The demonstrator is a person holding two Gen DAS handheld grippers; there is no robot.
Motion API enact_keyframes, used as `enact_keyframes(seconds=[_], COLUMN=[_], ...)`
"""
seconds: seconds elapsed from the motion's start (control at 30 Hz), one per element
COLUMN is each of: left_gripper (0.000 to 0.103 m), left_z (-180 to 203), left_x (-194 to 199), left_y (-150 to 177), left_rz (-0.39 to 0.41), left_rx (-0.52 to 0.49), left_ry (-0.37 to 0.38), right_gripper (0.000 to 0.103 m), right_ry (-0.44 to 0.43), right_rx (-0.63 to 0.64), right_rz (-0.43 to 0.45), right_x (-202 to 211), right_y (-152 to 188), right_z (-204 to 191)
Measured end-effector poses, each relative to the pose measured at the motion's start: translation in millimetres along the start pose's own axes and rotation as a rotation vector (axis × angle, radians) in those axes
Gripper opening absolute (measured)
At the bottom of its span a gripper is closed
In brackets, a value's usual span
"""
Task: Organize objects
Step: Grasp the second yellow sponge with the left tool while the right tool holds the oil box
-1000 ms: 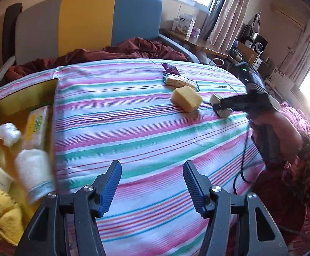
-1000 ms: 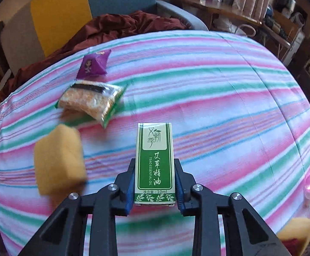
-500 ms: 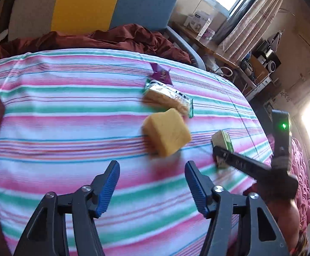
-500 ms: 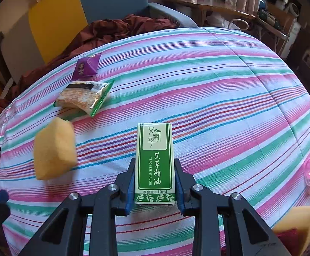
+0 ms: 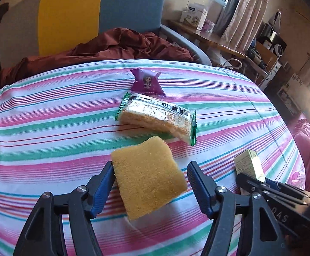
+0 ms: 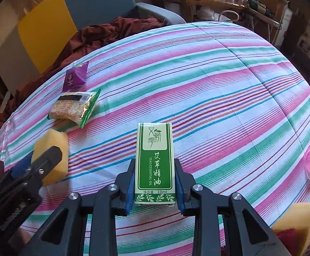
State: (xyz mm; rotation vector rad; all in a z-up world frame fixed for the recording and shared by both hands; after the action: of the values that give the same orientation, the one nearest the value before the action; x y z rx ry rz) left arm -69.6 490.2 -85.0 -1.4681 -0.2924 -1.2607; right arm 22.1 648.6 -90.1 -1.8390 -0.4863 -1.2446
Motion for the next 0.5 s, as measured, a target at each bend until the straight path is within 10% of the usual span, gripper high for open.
enact_keyframes(seconds=[0.5], left_gripper=[0.054], left_z=[-20.2], left_x=[7.7], left_y=[23.3], left_rz=[0.063], left_rx=[-0.038], left_ry=[0.083], right_gripper=[0.031], right_ry=[-0.019], right_rx=[0.033], right_rz=[0.03], right_x=[4.1], right_y=[-1.1], right_z=[-12.0])
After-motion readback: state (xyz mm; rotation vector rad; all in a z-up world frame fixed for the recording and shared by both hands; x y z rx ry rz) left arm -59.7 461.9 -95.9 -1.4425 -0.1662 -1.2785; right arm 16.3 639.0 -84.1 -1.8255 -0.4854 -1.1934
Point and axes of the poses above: each gripper's, at about its wrist camera, not at the fingertips, and x roughly against the way its jaws point, z to its right, y to its underside, the point moved 1 cm from there along -x, roughly the way its jaws point
